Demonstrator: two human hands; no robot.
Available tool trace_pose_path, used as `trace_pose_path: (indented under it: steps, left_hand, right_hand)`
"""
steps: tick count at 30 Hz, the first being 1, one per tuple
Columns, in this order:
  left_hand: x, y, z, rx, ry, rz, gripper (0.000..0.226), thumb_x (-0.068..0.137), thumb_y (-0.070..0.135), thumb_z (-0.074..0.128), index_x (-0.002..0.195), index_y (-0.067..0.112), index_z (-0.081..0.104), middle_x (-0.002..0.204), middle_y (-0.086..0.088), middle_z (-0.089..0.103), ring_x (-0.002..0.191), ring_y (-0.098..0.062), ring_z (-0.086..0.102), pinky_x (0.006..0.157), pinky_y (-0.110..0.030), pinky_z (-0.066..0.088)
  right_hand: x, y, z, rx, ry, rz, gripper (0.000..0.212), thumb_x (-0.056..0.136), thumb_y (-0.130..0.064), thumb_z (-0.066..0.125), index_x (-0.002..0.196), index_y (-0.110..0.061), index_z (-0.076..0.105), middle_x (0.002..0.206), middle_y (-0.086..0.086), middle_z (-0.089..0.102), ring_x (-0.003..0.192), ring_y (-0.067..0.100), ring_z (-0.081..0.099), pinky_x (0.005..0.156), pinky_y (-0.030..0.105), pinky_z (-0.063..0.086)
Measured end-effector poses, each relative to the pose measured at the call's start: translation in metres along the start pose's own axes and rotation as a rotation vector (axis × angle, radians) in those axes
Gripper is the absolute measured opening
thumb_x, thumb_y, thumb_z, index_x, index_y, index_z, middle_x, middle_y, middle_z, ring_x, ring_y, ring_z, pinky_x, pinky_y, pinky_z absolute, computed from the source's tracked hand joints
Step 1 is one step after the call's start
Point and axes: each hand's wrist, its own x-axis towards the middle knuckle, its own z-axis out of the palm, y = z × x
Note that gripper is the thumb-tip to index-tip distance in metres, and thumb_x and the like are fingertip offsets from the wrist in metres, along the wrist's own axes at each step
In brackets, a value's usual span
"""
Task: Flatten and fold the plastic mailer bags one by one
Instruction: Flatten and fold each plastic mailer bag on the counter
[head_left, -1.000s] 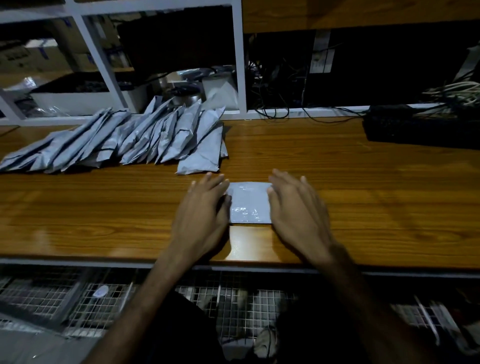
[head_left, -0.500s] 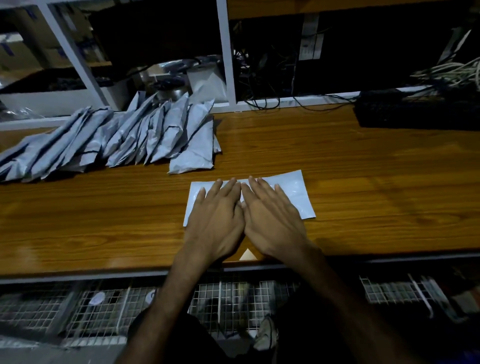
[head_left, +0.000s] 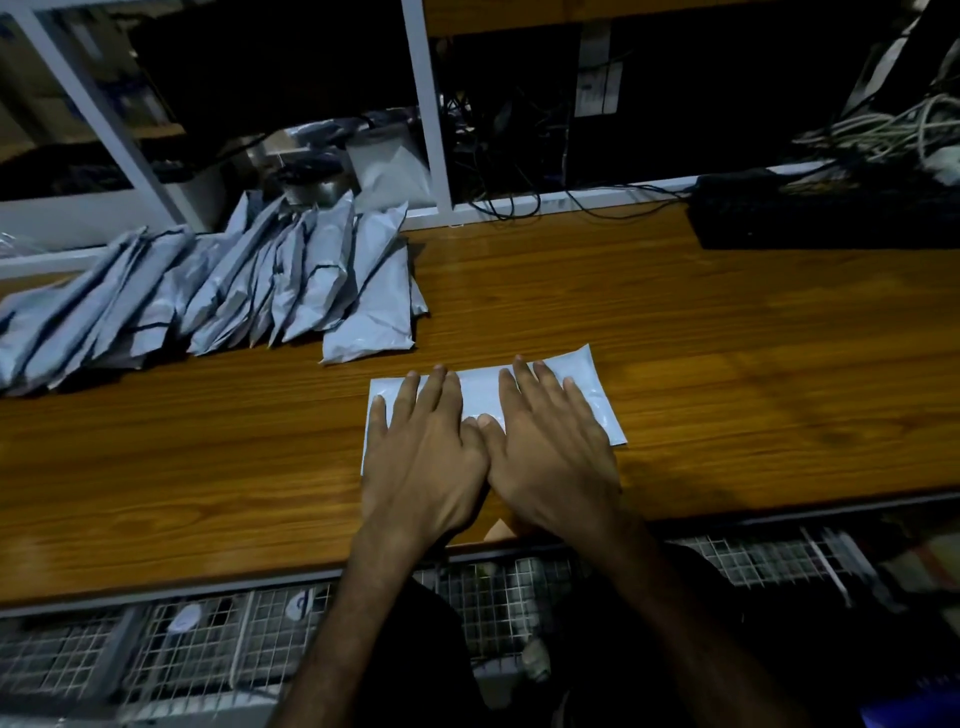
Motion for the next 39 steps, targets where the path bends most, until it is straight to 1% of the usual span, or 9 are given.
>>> trace_pose_path:
  steps: [2,5,9,16,22,27,31,36,39]
  left_hand:
    - [0.000,-0.001,0.002,0.026,0.004,-0.021,0.078,0.096,0.050,0.006,0.165,0.018,0.016,0.174,-0.001,0.009,0.160,-0.020,0.002,0.129,-0.052,0.005]
    - [0.000,0.000,0.004,0.045,0.003,-0.069,0.084,0.092,0.056,0.002,0.166,0.016,0.011,0.174,-0.004,0.006,0.161,-0.021,0.001,0.129,-0.051,0.003]
    - [0.001,0.001,0.006,0.040,0.010,-0.126,0.089,0.093,0.062,0.008,0.166,0.011,0.006,0.174,-0.006,0.002,0.160,-0.021,-0.002,0.129,-0.050,0.000]
    - [-0.002,-0.001,0.004,0.053,0.015,-0.158,0.096,0.093,0.074,0.006,0.166,0.011,0.004,0.174,-0.006,-0.001,0.160,-0.021,-0.005,0.129,-0.052,-0.002]
    - [-0.005,-0.010,0.003,0.077,-0.003,-0.178,0.109,0.087,0.088,-0.003,0.166,0.013,-0.001,0.174,-0.004,-0.008,0.160,-0.021,-0.012,0.127,-0.055,-0.009]
    - [-0.005,-0.025,0.001,0.103,-0.016,-0.147,0.106,0.087,0.086,-0.007,0.166,0.015,-0.003,0.174,-0.003,-0.009,0.160,-0.022,-0.012,0.126,-0.056,-0.009]
    - [-0.007,-0.043,-0.006,0.103,-0.026,-0.124,0.102,0.087,0.080,-0.010,0.166,0.016,-0.002,0.174,-0.003,-0.009,0.160,-0.022,-0.012,0.126,-0.057,-0.009]
    - [-0.015,-0.064,-0.015,0.109,-0.048,-0.100,0.085,0.092,0.067,-0.009,0.165,0.023,-0.007,0.172,-0.004,-0.018,0.158,-0.023,-0.018,0.125,-0.060,-0.011]
    - [-0.017,-0.072,-0.018,0.105,-0.045,-0.083,0.079,0.094,0.061,-0.007,0.166,0.028,-0.006,0.171,-0.005,-0.021,0.158,-0.024,-0.021,0.124,-0.062,-0.011]
  right_hand:
    - [0.000,0.001,0.000,0.012,0.004,0.022,0.081,0.097,-0.056,0.010,0.164,-0.011,0.017,0.173,0.008,0.010,0.160,0.021,0.004,0.130,0.042,0.001]
    - [-0.001,0.004,0.001,0.011,0.021,0.049,0.087,0.095,-0.061,0.012,0.164,-0.008,0.018,0.173,0.010,0.010,0.160,0.022,0.005,0.129,0.042,0.000]
    - [0.003,0.011,-0.001,-0.036,0.023,0.077,0.092,0.093,-0.066,0.018,0.164,-0.008,0.018,0.172,0.012,0.010,0.160,0.024,0.005,0.129,0.044,0.002]
    - [0.002,0.019,-0.004,-0.069,-0.001,0.088,0.097,0.092,-0.073,0.008,0.165,-0.009,0.011,0.173,0.013,0.003,0.160,0.024,-0.002,0.129,0.045,0.001]
    - [0.001,0.027,-0.006,-0.070,0.012,0.141,0.106,0.091,-0.084,0.003,0.165,-0.009,0.006,0.173,0.010,-0.002,0.160,0.023,-0.004,0.129,0.045,-0.003]
    - [0.005,0.042,-0.009,-0.095,-0.004,0.106,0.108,0.088,-0.088,0.002,0.166,-0.013,0.007,0.174,0.006,-0.001,0.160,0.020,-0.003,0.129,0.047,-0.003]
    - [0.009,0.060,-0.018,-0.109,-0.058,0.038,0.100,0.092,-0.084,-0.001,0.166,-0.017,0.004,0.173,0.000,-0.006,0.160,0.017,-0.005,0.129,0.047,-0.002]
    - [0.011,0.082,-0.031,-0.137,-0.103,0.010,0.065,0.108,-0.055,0.010,0.166,-0.027,0.003,0.174,0.000,-0.006,0.160,0.018,-0.007,0.129,0.046,-0.003]
    - [0.010,0.091,-0.035,-0.131,-0.093,0.035,0.059,0.109,-0.049,0.012,0.165,-0.033,0.005,0.174,0.002,-0.004,0.160,0.021,-0.004,0.129,0.049,-0.002]
